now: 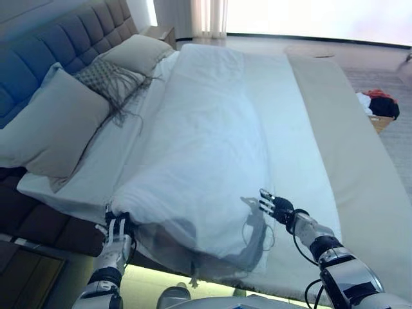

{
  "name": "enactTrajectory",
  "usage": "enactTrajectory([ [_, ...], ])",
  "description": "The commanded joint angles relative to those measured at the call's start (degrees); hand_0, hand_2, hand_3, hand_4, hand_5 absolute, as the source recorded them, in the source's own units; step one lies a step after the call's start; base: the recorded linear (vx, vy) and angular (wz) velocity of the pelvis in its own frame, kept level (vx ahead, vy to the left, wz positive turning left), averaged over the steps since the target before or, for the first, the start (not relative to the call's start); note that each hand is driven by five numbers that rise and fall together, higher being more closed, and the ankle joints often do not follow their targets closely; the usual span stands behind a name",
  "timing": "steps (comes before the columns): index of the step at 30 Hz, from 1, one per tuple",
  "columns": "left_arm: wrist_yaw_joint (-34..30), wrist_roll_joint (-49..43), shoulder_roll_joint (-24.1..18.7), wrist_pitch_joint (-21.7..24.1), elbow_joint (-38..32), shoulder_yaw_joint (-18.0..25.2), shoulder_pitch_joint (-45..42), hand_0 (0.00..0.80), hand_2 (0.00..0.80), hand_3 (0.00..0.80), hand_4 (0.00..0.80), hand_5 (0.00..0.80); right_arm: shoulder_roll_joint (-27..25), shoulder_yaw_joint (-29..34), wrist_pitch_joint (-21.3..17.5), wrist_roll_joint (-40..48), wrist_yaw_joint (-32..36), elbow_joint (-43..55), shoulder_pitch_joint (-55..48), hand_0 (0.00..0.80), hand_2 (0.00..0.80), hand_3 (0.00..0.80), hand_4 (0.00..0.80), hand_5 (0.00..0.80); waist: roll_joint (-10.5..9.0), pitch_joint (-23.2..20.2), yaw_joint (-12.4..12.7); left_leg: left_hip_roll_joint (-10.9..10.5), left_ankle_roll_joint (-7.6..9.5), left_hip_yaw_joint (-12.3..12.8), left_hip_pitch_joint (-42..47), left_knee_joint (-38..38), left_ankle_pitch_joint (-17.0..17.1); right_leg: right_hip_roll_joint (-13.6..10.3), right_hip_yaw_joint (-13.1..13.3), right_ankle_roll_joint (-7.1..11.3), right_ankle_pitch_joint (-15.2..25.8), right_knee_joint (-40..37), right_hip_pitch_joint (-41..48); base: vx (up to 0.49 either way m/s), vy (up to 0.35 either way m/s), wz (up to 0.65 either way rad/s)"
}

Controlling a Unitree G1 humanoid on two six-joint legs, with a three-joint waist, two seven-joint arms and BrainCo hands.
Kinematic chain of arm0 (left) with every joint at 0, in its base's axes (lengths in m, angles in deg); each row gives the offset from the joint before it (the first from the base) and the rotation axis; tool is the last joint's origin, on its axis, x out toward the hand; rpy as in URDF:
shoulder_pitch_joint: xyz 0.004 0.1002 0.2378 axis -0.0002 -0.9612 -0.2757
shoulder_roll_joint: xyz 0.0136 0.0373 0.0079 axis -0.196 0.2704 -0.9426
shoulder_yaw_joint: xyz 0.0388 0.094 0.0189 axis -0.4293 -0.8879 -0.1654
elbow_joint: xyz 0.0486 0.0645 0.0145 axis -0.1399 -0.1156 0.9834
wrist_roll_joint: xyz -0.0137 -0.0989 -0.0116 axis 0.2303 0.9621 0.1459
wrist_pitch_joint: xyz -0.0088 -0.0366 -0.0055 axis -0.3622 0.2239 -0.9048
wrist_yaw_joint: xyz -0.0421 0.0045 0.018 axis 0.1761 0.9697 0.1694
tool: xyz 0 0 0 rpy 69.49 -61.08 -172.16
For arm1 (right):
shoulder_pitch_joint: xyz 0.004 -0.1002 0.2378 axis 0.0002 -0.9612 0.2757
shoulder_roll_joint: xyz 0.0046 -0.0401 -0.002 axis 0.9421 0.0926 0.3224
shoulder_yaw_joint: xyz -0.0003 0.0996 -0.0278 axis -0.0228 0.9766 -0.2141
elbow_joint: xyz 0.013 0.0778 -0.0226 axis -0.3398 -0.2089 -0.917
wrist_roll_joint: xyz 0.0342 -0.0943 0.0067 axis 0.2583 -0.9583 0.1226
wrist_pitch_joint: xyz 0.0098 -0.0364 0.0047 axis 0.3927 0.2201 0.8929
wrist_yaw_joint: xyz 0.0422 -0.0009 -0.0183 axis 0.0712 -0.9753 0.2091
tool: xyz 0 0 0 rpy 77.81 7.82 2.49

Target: Make the bed neatly

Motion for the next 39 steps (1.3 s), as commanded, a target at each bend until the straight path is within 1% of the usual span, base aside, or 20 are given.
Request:
enactTrajectory([
  [1,-4.39,-1.28,-9.42,1.79,-0.15,6.94,-1.41,0.800,0.800,0.800,0.800,0.800,-0.73,2.30,-3.01,0.28,-0.12,-1.59,-0.14,0.000,0.000,0.000,0.000,0.000,-1.64,-3.19,4.22,-2.95,1.19,-1.42,-2.64,2.57,-1.11,-6.00,-0.41,3.92,-5.57,5.44,2.09,-0.010,0.031,0.17],
  [5,-2.86,-3.15,-11.33,1.64,2.72,11.18,-4.71,0.800,0.800,0.800,0.800,0.800,-1.45,2.86,-3.02,0.59,-0.57,-1.77,-0.13,0.000,0.000,0.000,0.000,0.000,-1.27,-2.85,5.71,-3.24,1.14,-2.43,-3.28,2.75,-0.73,-6.20,-1.59,3.83,-5.79,5.47,2.34,-0.024,0.043,0.09],
  [10,-3.18,-3.16,-16.44,0.10,8.71,17.40,-7.18,0.800,0.800,0.800,0.800,0.800,-2.71,2.94,-3.37,0.95,-0.31,-2.68,0.68,0.000,0.000,0.000,0.000,0.000,-0.99,-2.50,7.19,-3.52,1.03,-3.65,-3.48,2.52,-0.30,-6.35,-2.94,3.86,-6.01,5.38,2.83,-0.027,0.060,0.14],
  [13,-3.48,-5.24,-19.17,-0.11,11.57,20.39,-8.80,0.800,0.800,0.800,0.800,0.800,-2.91,2.79,-4.15,1.69,-0.34,-3.11,0.84,0.000,0.000,0.000,0.000,0.000,-1.00,-2.59,8.19,-3.56,0.86,-4.10,-3.62,2.55,-0.39,-6.36,-3.71,3.94,-6.28,5.21,3.17,-0.020,0.058,0.10],
  [17,-3.42,-9.03,-23.30,-1.45,15.73,22.59,-9.95,0.800,0.800,0.800,0.800,0.800,-3.38,2.13,-4.88,2.20,0.38,-3.00,0.56,0.000,0.000,0.000,0.000,0.000,-1.00,-2.61,8.73,-3.64,0.76,-4.20,-3.97,2.67,-0.32,-6.50,-4.45,4.24,-6.07,4.88,3.19,-0.026,0.073,0.08],
  [20,-4.18,-9.53,-24.84,-2.35,17.35,23.72,-10.76,0.800,0.800,0.800,0.800,0.800,-3.78,2.06,-4.93,1.43,0.96,-2.95,0.28,0.000,0.000,0.000,0.000,0.000,-0.86,-2.56,8.76,-3.70,0.79,-3.89,-4.34,2.90,-0.38,-6.59,-4.62,4.37,-6.05,4.78,3.02,-0.032,0.110,0.03],
  [25,-6.58,-10.89,-24.33,-3.39,17.82,23.16,-10.76,0.800,0.800,0.800,0.800,0.800,-4.71,2.82,-5.15,0.02,1.18,-4.24,-0.29,0.000,0.000,0.000,0.000,0.000,-0.74,-1.72,8.69,-3.87,0.89,-3.57,-5.11,4.49,-1.18,-7.03,-4.63,4.38,-6.21,5.25,2.63,-0.038,0.145,0.01],
  [30,-7.17,-9.87,-21.83,-3.81,16.15,19.90,-8.72,0.800,0.800,0.800,0.800,0.800,-6.53,3.81,-5.83,-1.53,1.48,-5.11,-0.61,0.000,0.000,0.000,0.000,0.000,-0.50,0.35,7.91,-4.27,1.20,-2.90,-7.50,8.71,-3.07,-8.12,-3.88,4.27,-6.62,7.03,0.96,-0.067,0.211,0.02],
  [33,-6.22,-6.92,-19.64,-2.44,14.18,17.51,-6.66,0.800,0.800,0.800,0.800,0.800,-8.03,4.14,-6.88,-1.69,1.87,-5.57,0.44,0.000,0.000,0.000,0.000,0.000,-0.36,3.52,7.19,-4.78,1.56,-2.46,-10.97,13.15,-4.61,-9.11,-2.71,4.15,-6.86,9.34,-1.88,-0.231,0.246,0.01],
  [35,-5.08,-4.71,-19.11,-1.59,13.20,15.64,-4.06,0.800,0.800,0.800,0.800,0.800,-8.92,4.13,-7.76,-0.46,1.78,-5.88,2.19,0.000,0.000,0.000,0.000,0.000,-0.51,6.49,6.56,-5.16,1.84,-1.94,-13.72,16.34,-5.77,-9.66,-1.59,4.07,-6.98,10.94,-3.96,-0.299,0.244,0.01],
  [37,-4.33,-3.30,-19.71,-1.13,13.09,14.36,-1.26,0.800,0.800,0.800,0.800,0.800,-9.63,4.15,-8.78,0.25,2.48,-5.80,3.17,0.000,0.000,0.000,0.000,0.000,-0.90,9.16,5.92,-5.67,2.31,-1.27,-16.14,19.56,-7.06,-10.10,-0.30,4.11,-7.16,12.90,-6.08,-0.254,0.228,0.04],
  [39,-2.61,-1.72,-21.60,-0.56,12.96,13.46,1.92,0.800,0.800,0.800,0.800,0.800,-10.19,4.14,-9.99,1.75,3.59,-5.05,3.28,0.000,0.000,0.000,0.000,0.000,-2.08,11.99,5.04,-5.75,3.07,-0.73,-18.62,23.23,-9.03,-10.34,1.22,4.32,-7.36,15.36,-8.37,-0.201,0.167,0.01],
])
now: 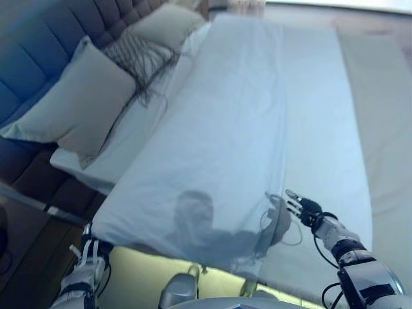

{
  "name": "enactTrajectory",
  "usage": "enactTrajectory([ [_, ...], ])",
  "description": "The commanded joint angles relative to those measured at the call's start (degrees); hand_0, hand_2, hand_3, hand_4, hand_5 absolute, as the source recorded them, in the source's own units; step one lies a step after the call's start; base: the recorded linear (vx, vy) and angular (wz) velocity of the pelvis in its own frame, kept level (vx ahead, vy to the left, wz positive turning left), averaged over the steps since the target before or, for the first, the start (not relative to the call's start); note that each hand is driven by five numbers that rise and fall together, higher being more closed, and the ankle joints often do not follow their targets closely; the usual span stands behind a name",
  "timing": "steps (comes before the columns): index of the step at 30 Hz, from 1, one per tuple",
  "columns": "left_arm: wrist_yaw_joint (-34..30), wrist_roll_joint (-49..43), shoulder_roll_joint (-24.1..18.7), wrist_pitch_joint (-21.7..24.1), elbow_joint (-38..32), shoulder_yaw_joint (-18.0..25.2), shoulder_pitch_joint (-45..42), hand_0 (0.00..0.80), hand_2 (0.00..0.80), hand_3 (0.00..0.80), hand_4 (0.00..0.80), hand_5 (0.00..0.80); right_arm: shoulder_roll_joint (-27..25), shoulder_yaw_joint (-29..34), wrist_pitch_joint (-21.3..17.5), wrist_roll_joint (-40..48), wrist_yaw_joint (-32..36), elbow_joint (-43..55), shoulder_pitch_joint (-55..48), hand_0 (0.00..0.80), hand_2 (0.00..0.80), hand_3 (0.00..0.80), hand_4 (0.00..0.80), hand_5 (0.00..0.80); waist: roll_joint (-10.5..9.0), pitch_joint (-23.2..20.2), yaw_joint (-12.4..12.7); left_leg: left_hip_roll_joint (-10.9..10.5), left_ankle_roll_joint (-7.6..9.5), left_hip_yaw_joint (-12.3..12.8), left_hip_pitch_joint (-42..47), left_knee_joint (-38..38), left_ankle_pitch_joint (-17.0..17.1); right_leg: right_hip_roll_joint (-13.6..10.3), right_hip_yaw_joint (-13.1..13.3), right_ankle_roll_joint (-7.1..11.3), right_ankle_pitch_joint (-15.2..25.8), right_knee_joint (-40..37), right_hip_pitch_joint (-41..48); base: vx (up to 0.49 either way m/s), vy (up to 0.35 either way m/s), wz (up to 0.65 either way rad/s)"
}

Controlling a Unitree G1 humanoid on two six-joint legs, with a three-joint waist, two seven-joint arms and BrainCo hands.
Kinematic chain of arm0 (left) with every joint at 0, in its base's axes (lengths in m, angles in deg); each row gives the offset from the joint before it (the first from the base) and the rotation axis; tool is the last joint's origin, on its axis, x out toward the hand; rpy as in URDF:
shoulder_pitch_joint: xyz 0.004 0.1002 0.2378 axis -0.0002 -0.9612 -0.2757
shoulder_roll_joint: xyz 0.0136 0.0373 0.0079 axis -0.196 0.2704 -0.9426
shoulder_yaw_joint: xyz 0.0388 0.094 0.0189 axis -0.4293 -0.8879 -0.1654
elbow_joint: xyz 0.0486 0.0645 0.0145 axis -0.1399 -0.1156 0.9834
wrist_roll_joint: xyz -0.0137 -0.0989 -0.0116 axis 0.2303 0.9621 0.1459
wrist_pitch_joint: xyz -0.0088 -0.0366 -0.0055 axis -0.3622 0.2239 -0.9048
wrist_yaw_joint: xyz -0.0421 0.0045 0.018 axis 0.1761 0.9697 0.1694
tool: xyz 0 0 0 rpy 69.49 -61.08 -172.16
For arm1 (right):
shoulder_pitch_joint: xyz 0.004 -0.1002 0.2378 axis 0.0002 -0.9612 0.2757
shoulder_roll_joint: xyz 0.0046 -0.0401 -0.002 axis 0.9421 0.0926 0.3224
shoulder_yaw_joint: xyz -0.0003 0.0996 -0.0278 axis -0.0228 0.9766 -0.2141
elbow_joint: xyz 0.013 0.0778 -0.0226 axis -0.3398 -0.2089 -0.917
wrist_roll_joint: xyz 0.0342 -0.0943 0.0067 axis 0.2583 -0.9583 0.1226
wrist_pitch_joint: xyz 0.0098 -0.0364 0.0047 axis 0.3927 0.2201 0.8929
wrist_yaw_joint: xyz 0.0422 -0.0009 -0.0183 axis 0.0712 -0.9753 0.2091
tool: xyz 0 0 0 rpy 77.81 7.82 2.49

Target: Make the bed neatly

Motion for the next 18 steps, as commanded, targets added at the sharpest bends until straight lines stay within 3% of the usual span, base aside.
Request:
enactTrajectory([
  [1,1.80,8.63,-14.19,8.09,-1.63,4.07,-2.55,0.800,0.800,0.800,0.800,0.800,0.14,1.55,-4.56,3.59,2.20,0.56,1.66,0.000,0.000,0.000,0.000,0.000,-5.29,4.97,3.12,-1.93,3.67,2.29,-6.14,12.39,-8.46,-5.49,5.18,3.49,-4.90,8.20,-0.25,-0.171,0.133,-0.01],
  [8,7.34,10.62,-16.27,12.89,-3.93,0.73,5.99,0.800,0.800,0.800,0.800,0.800,-0.45,3.25,-4.24,8.33,2.49,5.67,2.30,0.000,0.000,0.000,0.000,0.000,-9.22,11.02,0.63,-0.73,5.61,3.45,-15.22,22.72,-12.55,-6.22,8.04,4.88,-4.53,16.97,-10.17,-0.154,0.069,-0.04],
  [11,8.28,10.61,-15.86,14.21,-4.30,-1.63,9.83,0.800,0.800,0.800,0.800,0.800,-0.93,3.69,-3.82,10.43,2.14,7.68,4.59,0.000,0.000,0.000,0.000,0.000,-9.92,12.88,-0.51,-0.65,6.49,3.42,-17.87,23.59,-12.44,-7.38,11.11,5.42,-3.80,21.53,-15.65,-0.171,0.038,0.01],
  [13,9.14,11.29,-15.15,15.24,-4.92,-3.87,12.28,0.800,0.800,0.800,0.800,0.800,-0.94,3.72,-4.16,11.44,2.06,8.41,5.34,0.000,0.000,0.000,0.000,0.000,-9.76,13.96,-1.77,-1.16,7.32,3.16,-18.85,22.34,-11.34,-4.09,13.30,4.88,-6.64,26.94,-19.40,-0.152,0.086,0.20],
  [16,11.23,13.14,-13.52,17.30,-6.87,-7.01,14.50,0.800,0.800,0.800,0.800,0.800,-1.74,3.40,-2.69,13.02,1.71,9.82,5.14,0.000,0.000,0.000,0.000,0.000,-9.06,14.29,-3.11,-0.92,7.10,4.31,-18.35,18.29,-8.39,1.40,10.69,1.91,-12.42,36.83,-23.49,-0.099,0.125,0.27],
  [18,10.59,14.12,-11.67,17.65,-7.86,-7.68,14.03,0.800,0.800,0.800,0.800,0.800,-1.97,4.18,-1.78,11.92,2.69,9.60,3.90,0.000,0.000,0.000,0.000,0.000,-7.86,13.81,-3.82,-1.72,6.88,4.50,-16.71,13.52,-5.70,3.28,9.94,2.37,-11.64,42.10,-25.93,-0.019,0.151,0.04],
])
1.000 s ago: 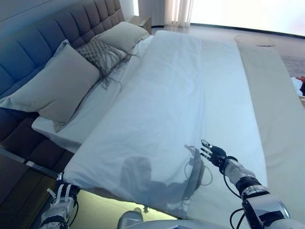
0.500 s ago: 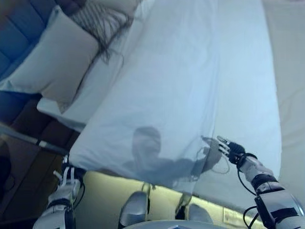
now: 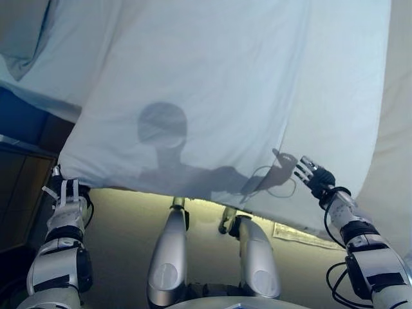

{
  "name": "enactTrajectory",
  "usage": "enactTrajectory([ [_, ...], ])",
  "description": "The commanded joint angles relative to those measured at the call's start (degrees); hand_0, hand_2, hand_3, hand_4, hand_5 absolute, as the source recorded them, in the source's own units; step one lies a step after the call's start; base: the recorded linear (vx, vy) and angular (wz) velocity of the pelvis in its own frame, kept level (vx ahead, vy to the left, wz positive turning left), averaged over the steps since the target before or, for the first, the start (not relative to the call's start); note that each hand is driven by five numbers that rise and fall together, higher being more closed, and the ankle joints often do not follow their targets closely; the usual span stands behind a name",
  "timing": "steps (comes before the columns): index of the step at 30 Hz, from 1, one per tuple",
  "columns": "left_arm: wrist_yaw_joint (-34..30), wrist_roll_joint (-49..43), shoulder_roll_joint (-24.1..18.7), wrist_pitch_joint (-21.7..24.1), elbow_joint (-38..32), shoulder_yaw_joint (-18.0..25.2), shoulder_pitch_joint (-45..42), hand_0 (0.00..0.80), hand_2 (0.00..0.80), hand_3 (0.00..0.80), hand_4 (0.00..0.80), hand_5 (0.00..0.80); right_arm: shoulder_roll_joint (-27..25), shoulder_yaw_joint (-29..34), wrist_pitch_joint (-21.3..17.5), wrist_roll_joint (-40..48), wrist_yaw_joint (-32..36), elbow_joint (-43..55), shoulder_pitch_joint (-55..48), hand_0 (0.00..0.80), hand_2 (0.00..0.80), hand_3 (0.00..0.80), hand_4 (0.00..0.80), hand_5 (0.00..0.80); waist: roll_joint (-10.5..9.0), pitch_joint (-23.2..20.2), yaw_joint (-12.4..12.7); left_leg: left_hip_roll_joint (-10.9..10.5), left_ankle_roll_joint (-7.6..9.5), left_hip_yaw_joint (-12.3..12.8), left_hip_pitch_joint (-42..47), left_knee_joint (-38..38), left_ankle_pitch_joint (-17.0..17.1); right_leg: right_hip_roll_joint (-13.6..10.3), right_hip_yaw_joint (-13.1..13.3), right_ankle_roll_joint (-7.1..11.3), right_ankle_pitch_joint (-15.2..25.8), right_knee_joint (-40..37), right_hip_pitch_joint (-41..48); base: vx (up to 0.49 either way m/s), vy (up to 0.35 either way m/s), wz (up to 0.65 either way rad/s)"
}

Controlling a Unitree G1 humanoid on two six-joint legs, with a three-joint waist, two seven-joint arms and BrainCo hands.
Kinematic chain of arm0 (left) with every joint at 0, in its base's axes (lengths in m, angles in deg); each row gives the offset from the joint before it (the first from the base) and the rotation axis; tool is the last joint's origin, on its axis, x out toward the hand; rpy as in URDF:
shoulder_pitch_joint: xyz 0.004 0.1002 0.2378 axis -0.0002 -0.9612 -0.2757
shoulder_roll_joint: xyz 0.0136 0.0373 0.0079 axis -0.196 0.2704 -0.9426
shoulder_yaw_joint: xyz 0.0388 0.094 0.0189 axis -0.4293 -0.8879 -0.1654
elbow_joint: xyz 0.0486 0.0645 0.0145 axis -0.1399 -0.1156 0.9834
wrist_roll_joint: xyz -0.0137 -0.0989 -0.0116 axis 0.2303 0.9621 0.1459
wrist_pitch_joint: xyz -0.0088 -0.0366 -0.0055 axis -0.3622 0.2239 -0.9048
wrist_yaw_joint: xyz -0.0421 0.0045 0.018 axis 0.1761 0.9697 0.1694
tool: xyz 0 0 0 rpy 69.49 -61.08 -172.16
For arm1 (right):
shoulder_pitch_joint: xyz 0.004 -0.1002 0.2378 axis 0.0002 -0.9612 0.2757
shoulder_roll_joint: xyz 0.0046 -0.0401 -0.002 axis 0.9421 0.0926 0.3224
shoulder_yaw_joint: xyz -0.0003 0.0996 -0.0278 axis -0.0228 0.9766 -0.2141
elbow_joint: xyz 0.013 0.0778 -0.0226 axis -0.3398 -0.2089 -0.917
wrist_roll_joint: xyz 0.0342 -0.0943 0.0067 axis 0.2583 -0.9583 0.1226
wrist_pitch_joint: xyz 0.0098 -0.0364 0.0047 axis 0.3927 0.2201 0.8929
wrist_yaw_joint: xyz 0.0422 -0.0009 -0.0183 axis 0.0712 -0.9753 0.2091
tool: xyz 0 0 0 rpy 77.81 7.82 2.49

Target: Make the bed neatly

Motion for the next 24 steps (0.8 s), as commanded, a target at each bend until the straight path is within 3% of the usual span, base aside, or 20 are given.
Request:
enactTrajectory([
  [1,-1.45,3.87,-1.93,4.47,-3.84,1.10,-2.29,0.800,0.800,0.800,0.800,0.800,-1.43,1.43,-0.37,1.04,1.42,1.90,-0.51,0.000,0.000,0.000,0.000,0.000,1.76,-1.07,-0.35,-1.41,3.08,4.83,8.52,-14.45,4.67,4.59,-0.83,2.02,0.05,10.83,-1.13,0.010,0.029,0.08],
  [2,-3.72,4.01,-0.94,4.42,-2.80,-0.25,-2.42,0.800,0.800,0.800,0.800,0.800,-1.25,1.91,-0.90,1.38,1.52,0.61,-0.84,0.000,0.000,0.000,0.000,0.000,1.83,-2.04,-0.09,-2.51,2.58,5.52,8.88,-16.68,5.80,3.60,-2.00,1.84,0.18,5.11,0.99,0.022,-0.030,0.09],
  [3,-4.31,3.84,-0.78,4.09,-2.40,-0.48,-2.37,0.800,0.800,0.800,0.800,0.800,-1.01,1.98,-1.52,1.33,1.88,-0.32,-1.11,0.000,0.000,0.000,0.000,0.000,2.31,-2.06,-0.28,-2.69,2.43,5.28,9.68,-18.54,6.76,3.92,-1.98,2.03,1.17,4.16,1.52,0.008,-0.047,0.14],
  [4,-4.73,3.05,-0.13,3.52,-2.73,-0.36,-2.48,0.800,0.800,0.800,0.800,0.800,-0.73,2.56,-2.87,1.51,2.32,-1.91,-1.74,0.000,0.000,0.000,0.000,0.000,3.48,-1.78,-1.00,-2.25,2.10,6.55,11.06,-21.21,7.84,3.90,-1.87,2.74,2.85,4.85,0.72,-0.031,0.003,0.33],
  [5,-4.95,1.81,0.62,2.92,-2.71,-0.02,-2.36,0.800,0.800,0.800,0.800,0.800,-0.95,4.07,-3.19,1.70,2.19,-2.39,-2.64,0.000,0.000,0.000,0.000,0.000,4.40,-1.73,-2.46,-0.36,1.28,11.98,12.85,-22.87,8.45,2.18,-4.13,2.66,2.55,3.34,1.29,-0.044,0.001,0.60],
  [6,-4.89,0.48,0.92,2.65,-2.37,0.06,-1.89,0.800,0.800,0.800,0.800,0.800,-1.16,5.06,-3.43,2.12,2.82,-2.78,-3.68,0.000,0.000,0.000,0.000,0.000,4.76,-1.63,-3.83,1.27,0.54,15.67,14.35,-23.39,8.58,0.97,-5.81,2.53,2.35,1.97,2.32,-0.021,-0.001,0.94],
  [7,-4.60,0.56,1.11,3.18,-1.84,-0.30,-1.68,0.800,0.800,0.800,0.800,0.800,-1.32,5.64,-3.60,1.83,3.81,-3.33,-4.57,0.000,0.000,0.000,0.000,0.000,4.52,-1.67,-5.05,3.04,-0.50,16.58,15.06,-22.43,8.78,0.65,-5.93,1.75,1.21,0.05,3.37,0.007,0.028,1.09],
  [8,-4.53,1.02,1.30,3.74,-1.50,-0.37,-1.89,0.800,0.800,0.800,0.800,0.800,-1.36,5.89,-3.71,1.28,4.35,-3.81,-4.85,0.000,0.000,0.000,0.000,0.000,4.16,-1.69,-5.44,3.81,-1.44,15.07,14.97,-21.38,8.67,0.89,-5.17,1.22,0.87,-1.64,4.27,0.029,0.139,0.75],
  [9,-3.94,1.24,1.63,4.87,-1.32,0.39,-2.65,0.800,0.800,0.800,0.800,0.800,-1.65,6.01,-3.59,0.68,5.25,-4.91,-4.73,0.000,0.000,0.000,0.000,0.000,2.97,-1.89,-5.68,5.59,-3.22,10.87,14.26,-18.97,8.57,1.31,-2.47,0.52,0.71,-4.47,5.41,0.038,0.212,0.18],
  [11,-3.30,1.71,1.15,5.44,-0.60,2.69,-4.24,0.800,0.800,0.800,0.800,0.800,-2.40,5.73,-2.87,0.07,6.27,-6.05,-4.01,0.000,0.000,0.000,0.000,0.000,2.05,-2.23,-5.90,10.34,-5.16,5.76,13.47,-16.95,9.81,2.07,0.87,0.20,0.88,-5.95,5.65,0.026,0.300,-0.60],
  [12,-4.17,2.27,0.68,5.27,0.62,3.76,-5.18,0.800,0.800,0.800,0.800,0.800,-2.55,5.42,-2.60,-0.18,6.63,-5.83,-4.02,0.000,0.000,0.000,0.000,0.000,2.09,-2.58,-6.21,12.73,-5.16,5.57,14.16,-18.70,10.38,2.22,1.81,0.24,0.45,-5.56,5.29,0.012,0.368,-0.91],
  [13,-4.66,2.66,0.08,4.69,1.90,4.95,-6.15,0.678,0.678,0.678,0.678,0.678,-2.86,5.49,-2.24,-1.08,6.99,-5.18,-4.15,0.000,0.000,0.000,0.000,0.000,2.37,-3.15,-6.51,14.04,-4.98,6.20,15.47,-21.66,11.10,2.35,2.27,0.29,-0.23,-4.77,4.75,-0.003,0.367,-0.88],
  [14,-4.10,3.00,-0.62,3.40,2.66,5.60,-6.57,0.000,0.000,0.000,0.000,0.000,-2.87,5.33,-2.03,-0.49,6.08,-3.69,-4.17,0.000,0.000,0.000,0.000,0.000,2.92,-3.62,-6.44,13.65,-4.94,7.22,16.51,-24.34,11.55,2.16,2.34,0.47,-0.80,-3.88,4.15,0.016,0.297,-0.83],
  [16,-2.73,2.71,-1.09,2.20,2.84,5.21,-5.48,0.000,0.000,0.000,0.000,0.000,-2.74,5.38,-2.18,1.46,4.40,-1.14,-5.36,0.000,0.000,0.000,0.000,0.000,2.86,-3.11,-6.90,13.94,-5.78,10.42,14.15,-21.36,12.94,0.62,1.53,0.18,-0.99,-3.11,4.26,-0.070,0.128,-0.63],
  [17,-1.90,1.98,-0.99,1.33,3.20,4.30,-4.85,0.000,0.000,0.000,0.000,0.000,-3.15,5.83,-1.82,1.84,3.55,0.21,-6.51,0.000,0.000,0.000,0.000,0.000,2.77,-2.58,-7.27,13.41,-6.64,9.96,11.62,-17.30,12.58,-0.32,1.41,-0.10,-1.50,-2.55,4.37,-0.135,0.119,-0.08],
  [20,-2.38,1.90,-0.81,-2.22,5.44,1.81,-2.67,0.000,0.000,0.000,0.000,0.000,-4.98,7.01,-1.60,2.17,3.73,-1.53,-5.67,0.000,0.000,0.000,0.000,0.000,3.53,-1.49,-8.28,11.75,-5.44,10.66,9.87,-14.42,9.09,-2.79,2.32,0.38,-1.81,0.30,1.67,-0.123,0.196,0.28],
  [24,-2.88,2.40,0.96,-5.24,5.50,-0.04,-2.54,0.000,0.000,0.000,0.000,0.000,-4.65,6.78,-2.45,3.06,4.63,-2.06,-4.96,0.000,0.000,0.000,0.000,0.000,3.44,-1.04,-8.24,9.91,-4.86,10.56,7.79,-11.05,6.51,-4.03,3.17,1.02,-0.98,1.40,-0.88,-0.098,0.114,0.11],
])
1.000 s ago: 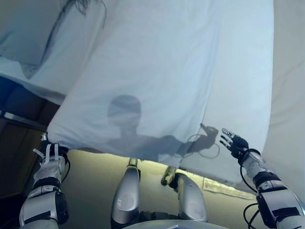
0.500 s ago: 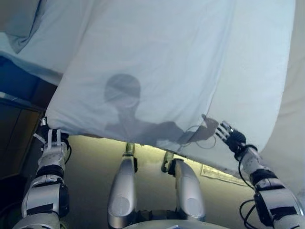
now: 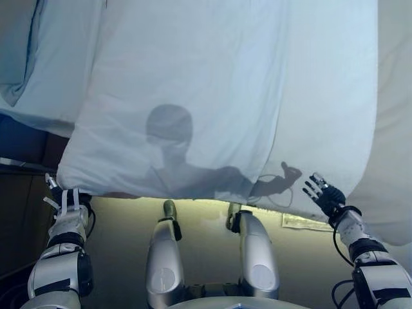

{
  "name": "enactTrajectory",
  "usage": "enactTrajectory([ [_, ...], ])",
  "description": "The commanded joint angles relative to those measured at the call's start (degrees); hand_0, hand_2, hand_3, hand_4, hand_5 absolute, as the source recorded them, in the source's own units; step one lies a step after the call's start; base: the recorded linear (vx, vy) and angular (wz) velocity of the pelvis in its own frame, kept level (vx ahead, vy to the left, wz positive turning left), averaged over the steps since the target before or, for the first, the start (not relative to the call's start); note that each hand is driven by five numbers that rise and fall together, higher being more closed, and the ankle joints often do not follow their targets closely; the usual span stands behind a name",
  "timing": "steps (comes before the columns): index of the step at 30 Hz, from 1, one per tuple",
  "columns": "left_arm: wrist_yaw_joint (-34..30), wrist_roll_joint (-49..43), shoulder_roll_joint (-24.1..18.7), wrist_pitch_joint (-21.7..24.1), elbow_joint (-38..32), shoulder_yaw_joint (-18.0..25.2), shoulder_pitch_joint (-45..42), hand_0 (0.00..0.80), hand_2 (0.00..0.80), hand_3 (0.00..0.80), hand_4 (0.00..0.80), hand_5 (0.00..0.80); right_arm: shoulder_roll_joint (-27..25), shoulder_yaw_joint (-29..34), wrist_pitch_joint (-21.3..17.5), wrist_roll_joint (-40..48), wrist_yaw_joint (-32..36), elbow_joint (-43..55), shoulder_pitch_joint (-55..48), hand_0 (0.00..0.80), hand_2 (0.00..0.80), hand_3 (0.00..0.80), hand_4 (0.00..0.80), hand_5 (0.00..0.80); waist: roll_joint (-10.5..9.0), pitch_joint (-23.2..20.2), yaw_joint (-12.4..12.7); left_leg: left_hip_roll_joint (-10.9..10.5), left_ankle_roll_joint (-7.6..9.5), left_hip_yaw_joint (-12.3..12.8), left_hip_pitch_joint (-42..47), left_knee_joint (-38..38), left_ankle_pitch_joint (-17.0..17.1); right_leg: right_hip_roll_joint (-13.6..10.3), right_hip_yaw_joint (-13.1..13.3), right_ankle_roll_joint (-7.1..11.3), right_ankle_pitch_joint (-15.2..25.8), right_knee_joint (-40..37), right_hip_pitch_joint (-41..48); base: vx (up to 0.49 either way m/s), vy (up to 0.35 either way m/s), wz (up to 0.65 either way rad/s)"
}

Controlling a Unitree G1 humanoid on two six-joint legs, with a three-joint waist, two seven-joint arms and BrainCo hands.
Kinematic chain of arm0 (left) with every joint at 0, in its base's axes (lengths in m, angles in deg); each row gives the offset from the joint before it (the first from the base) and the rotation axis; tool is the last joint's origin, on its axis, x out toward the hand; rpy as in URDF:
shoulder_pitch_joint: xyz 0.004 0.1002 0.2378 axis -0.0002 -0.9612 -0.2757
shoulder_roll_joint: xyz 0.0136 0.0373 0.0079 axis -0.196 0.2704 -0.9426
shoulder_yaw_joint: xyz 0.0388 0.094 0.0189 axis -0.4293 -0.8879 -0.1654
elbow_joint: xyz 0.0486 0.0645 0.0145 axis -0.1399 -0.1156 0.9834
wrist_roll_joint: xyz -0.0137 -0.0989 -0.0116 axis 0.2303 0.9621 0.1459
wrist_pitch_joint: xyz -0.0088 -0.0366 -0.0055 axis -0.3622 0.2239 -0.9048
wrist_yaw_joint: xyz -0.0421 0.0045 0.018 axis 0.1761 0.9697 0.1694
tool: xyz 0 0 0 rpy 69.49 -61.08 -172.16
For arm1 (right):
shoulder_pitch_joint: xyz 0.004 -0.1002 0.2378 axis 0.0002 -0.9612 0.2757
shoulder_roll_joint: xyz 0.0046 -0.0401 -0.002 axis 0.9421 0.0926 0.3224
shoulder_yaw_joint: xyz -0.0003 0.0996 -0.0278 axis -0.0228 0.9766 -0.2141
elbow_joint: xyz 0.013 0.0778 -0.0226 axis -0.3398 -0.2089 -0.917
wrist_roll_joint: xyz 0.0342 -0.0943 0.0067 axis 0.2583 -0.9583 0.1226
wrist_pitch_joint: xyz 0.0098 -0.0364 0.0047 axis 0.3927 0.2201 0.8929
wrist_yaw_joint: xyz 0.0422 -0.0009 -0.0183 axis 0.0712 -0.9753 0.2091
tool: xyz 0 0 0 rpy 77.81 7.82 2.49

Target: Make the bed neatly

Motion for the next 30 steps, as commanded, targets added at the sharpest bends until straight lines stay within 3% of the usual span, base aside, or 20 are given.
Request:
enactTrajectory([
  [1,-1.44,1.47,0.84,-1.56,-0.62,-1.35,-0.31,0.000,0.000,0.000,0.000,0.000,-1.71,1.90,-2.35,2.56,0.88,1.41,0.71,0.000,0.000,0.000,0.000,0.000,0.75,-0.93,-0.56,2.12,-0.37,-1.48,0.18,1.46,0.90,0.07,0.27,0.77,-0.58,1.61,0.86,-0.049,0.021,-0.03],
  [8,-3.01,0.90,6.38,-4.19,-3.98,-3.42,-7.05,0.000,0.000,0.000,0.000,0.000,2.47,1.69,-3.93,3.49,0.39,6.42,-3.36,0.000,0.000,0.000,0.000,0.000,0.27,-1.41,-0.12,1.03,0.82,-2.15,-0.29,4.21,-1.27,-0.02,0.77,1.11,0.57,0.01,2.10,0.001,-0.001,-0.03],
  [13,-6.16,-0.08,10.46,-5.91,-6.36,-5.00,-12.10,0.000,0.000,0.000,0.000,0.000,4.09,2.74,-4.41,3.68,0.24,6.53,-4.81,0.000,0.000,0.000,0.000,0.000,0.47,-1.95,1.01,0.52,0.96,-2.41,1.10,2.22,-0.45,-0.13,-0.01,1.66,2.12,-3.23,4.24,0.002,-0.006,0.01],
  [22,-12.05,2.75,13.46,-7.96,-16.21,-8.66,-17.71,0.000,0.000,0.000,0.000,0.000,6.00,4.20,-5.57,4.17,-0.42,7.69,-8.29,0.000,0.000,0.000,0.000,0.000,1.12,-2.67,3.12,-0.40,1.06,-3.24,3.36,-2.45,1.67,-0.39,-1.79,2.84,4.87,-8.54,7.65,0.012,-0.035,0.07],
  [25,-17.14,1.80,14.21,-9.55,-19.56,-10.05,-19.56,0.000,0.000,0.000,0.000,0.000,6.90,4.53,-6.23,4.43,-0.64,7.90,-9.31,0.000,0.000,0.000,0.000,0.000,1.41,-2.92,3.91,-0.93,1.11,-3.60,4.26,-4.53,2.47,-0.43,-2.40,3.27,5.85,-10.76,9.00,0.022,-0.027,0.10],
  [30,-33.40,-4.29,14.48,-14.19,-24.60,-11.74,-23.38,0.000,0.000,0.000,0.000,0.000,7.98,5.06,-6.67,5.04,-1.29,9.05,-11.23,0.000,0.000,0.000,0.000,0.000,1.92,-3.31,5.19,-1.64,1.27,-4.16,5.86,-7.54,3.40,-0.56,-3.25,3.77,7.04,-13.69,11.17,0.035,-0.031,0.09],
])
